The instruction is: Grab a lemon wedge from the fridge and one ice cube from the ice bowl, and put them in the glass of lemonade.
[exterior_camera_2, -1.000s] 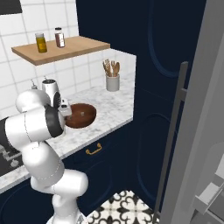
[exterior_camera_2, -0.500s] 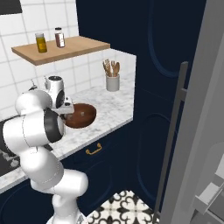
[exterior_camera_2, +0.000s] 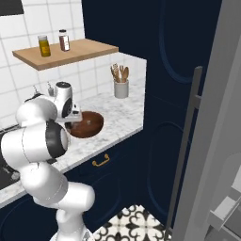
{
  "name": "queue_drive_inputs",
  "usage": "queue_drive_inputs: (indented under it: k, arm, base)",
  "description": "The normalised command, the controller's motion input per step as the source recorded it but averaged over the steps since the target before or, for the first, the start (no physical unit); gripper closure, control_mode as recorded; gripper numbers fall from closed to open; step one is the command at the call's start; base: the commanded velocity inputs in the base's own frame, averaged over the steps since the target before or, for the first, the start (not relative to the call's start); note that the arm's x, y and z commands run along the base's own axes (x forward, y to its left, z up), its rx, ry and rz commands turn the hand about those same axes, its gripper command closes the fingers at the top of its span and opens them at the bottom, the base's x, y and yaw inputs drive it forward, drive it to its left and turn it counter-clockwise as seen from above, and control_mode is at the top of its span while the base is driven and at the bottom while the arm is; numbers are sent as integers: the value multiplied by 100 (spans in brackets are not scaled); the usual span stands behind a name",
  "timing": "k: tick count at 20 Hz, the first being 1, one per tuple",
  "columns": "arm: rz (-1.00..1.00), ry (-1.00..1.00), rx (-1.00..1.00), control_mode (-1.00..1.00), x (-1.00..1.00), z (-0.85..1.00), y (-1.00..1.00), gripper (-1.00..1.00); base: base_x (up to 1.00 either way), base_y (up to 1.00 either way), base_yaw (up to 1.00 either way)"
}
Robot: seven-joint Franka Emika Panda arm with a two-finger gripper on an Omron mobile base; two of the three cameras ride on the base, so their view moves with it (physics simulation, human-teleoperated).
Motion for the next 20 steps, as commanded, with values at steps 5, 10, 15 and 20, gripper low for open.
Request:
queue_drive_inputs:
  k: [5, 10, 15, 20]
  arm:
    - [0, 10, -10, -100, 83, 23, -30, -100]
    - [0, 25, 0, -100, 86, 1, -9, -100]
    - [0, 11, 0, -100, 30, -31, 4, -100]
    - [0, 2, 0, -100, 7, -56, 3, -100]
  base:
    - [0, 0, 0]
    - [0, 0, 0]
    - [0, 0, 0]
    - [0, 0, 0]
